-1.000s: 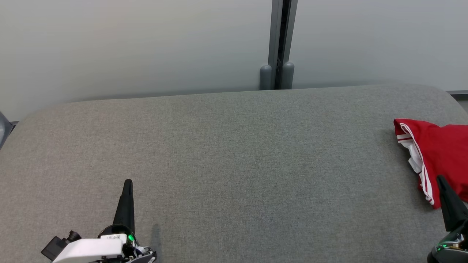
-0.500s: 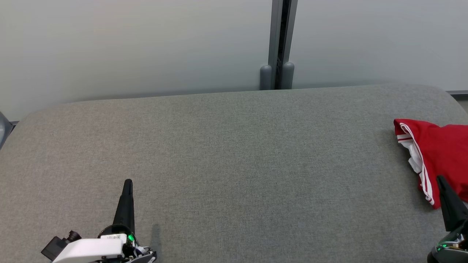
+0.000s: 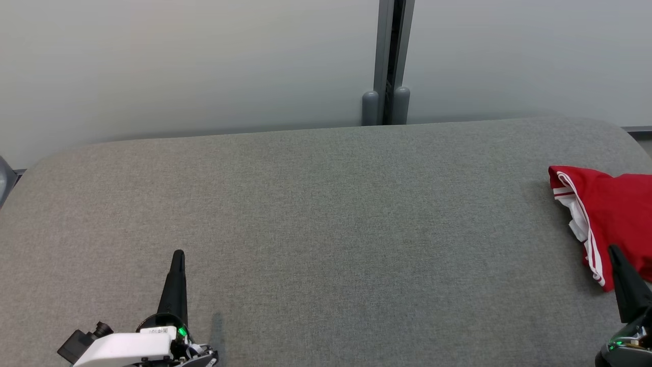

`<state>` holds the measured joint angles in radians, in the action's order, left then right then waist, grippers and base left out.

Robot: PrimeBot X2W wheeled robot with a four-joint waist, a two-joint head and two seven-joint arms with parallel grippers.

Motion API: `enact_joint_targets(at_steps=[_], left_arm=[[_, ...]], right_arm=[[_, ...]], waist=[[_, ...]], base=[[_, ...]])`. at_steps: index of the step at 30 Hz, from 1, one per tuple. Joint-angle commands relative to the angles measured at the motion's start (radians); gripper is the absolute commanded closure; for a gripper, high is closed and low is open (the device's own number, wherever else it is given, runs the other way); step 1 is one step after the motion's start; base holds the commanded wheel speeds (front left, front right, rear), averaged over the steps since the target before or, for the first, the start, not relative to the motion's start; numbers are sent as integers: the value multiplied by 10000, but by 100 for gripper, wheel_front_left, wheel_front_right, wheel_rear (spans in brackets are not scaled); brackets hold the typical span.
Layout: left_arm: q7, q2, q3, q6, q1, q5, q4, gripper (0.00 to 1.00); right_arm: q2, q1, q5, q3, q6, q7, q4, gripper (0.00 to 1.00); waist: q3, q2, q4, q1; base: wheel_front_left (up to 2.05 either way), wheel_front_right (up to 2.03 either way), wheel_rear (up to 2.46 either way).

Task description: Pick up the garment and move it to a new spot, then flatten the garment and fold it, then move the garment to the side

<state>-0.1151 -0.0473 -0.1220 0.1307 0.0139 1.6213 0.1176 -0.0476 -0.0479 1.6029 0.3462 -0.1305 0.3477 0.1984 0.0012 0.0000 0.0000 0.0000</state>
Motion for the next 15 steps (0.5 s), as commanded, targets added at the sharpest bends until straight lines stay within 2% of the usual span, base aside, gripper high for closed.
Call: enact_joint_targets(at_steps=[1, 15], left_arm=[[-8, -20, 37, 44, -112, 34, 7, 100], [-7, -20, 38, 42, -112, 33, 6, 100]], right_arm=[[-47, -38, 50, 13, -4, 42, -35, 100], [-47, -37, 49, 17, -4, 33, -34, 100]], waist=[[0, 0, 0, 0], [0, 0, 0, 0]], base=[[0, 0, 0], [0, 0, 0]])
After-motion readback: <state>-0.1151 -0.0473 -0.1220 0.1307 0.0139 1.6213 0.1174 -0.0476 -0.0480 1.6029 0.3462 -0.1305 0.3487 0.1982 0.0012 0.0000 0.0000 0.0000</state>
